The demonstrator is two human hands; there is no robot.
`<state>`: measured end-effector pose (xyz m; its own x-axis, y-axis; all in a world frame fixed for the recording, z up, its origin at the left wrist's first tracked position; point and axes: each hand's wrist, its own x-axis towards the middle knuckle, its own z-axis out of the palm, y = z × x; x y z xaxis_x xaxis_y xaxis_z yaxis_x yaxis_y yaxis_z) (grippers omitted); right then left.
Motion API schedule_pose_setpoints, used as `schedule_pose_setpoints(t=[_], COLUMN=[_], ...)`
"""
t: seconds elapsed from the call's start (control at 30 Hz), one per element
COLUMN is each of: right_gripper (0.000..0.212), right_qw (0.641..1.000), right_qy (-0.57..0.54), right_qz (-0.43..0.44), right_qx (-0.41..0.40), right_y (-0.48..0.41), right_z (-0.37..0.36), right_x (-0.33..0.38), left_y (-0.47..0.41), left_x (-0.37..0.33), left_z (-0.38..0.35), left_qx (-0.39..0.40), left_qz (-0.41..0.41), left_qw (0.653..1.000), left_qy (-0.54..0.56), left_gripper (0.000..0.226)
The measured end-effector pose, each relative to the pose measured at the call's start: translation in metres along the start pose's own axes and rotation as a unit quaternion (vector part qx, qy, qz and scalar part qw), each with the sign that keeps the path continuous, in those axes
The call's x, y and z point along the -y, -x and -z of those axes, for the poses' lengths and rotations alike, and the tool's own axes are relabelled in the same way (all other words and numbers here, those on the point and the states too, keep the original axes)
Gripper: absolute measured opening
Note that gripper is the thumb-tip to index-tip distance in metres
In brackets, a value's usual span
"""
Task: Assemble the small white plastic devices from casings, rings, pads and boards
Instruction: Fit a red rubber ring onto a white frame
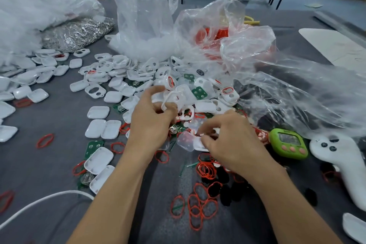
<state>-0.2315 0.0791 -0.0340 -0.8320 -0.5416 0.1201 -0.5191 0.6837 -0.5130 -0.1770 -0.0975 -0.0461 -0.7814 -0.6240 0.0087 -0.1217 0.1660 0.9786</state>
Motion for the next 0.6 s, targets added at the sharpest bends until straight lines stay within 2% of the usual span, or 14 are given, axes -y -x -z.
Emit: schedule_pose_setpoints(t=[0.1, 0.2, 0.33, 0.4, 0.53, 0.6], right_gripper=[0.008, 0.012, 0.009, 0.007, 0.004, 0.002], right_qw=[0.998, 0.991, 0.995, 0.995, 0.982, 0.969], right_qy=[0.028, 0.016, 0.050, 0.041, -0.095, -0.152], right_qz=[-0.019, -0.009, -0.018, -0.023, -0.049, -0.084], right_qx=[-0.060, -0.131, -0.079, -0.091, -0.158, -0.175], right_y=[-0.002, -0.012, -0.023, -0.026, -0.018, -0.013], right_z=[-0.001, -0.005, -0.017, -0.019, -0.010, -0.006], right_x=[-0.002, 0.003, 0.008, 0.005, -0.006, -0.010], left_y=[0.000, 0.003, 0.005, 0.006, 0.009, 0.010], left_x=[0.001, 0.000, 0.000, -0.002, -0.006, -0.006], left_z=[0.001, 0.003, 0.004, 0.002, 0.001, 0.001], left_qx=[-0.040, -0.057, -0.052, -0.036, 0.023, 0.025], left_qz=[-0.033, -0.056, -0.057, -0.060, -0.045, -0.038], left_qw=[0.998, 0.990, 0.987, 0.990, 0.996, 0.997], left_qy=[-0.045, -0.113, -0.138, -0.120, -0.067, -0.066], left_gripper=[0.014, 0.017, 0.011, 0.012, 0.021, 0.025])
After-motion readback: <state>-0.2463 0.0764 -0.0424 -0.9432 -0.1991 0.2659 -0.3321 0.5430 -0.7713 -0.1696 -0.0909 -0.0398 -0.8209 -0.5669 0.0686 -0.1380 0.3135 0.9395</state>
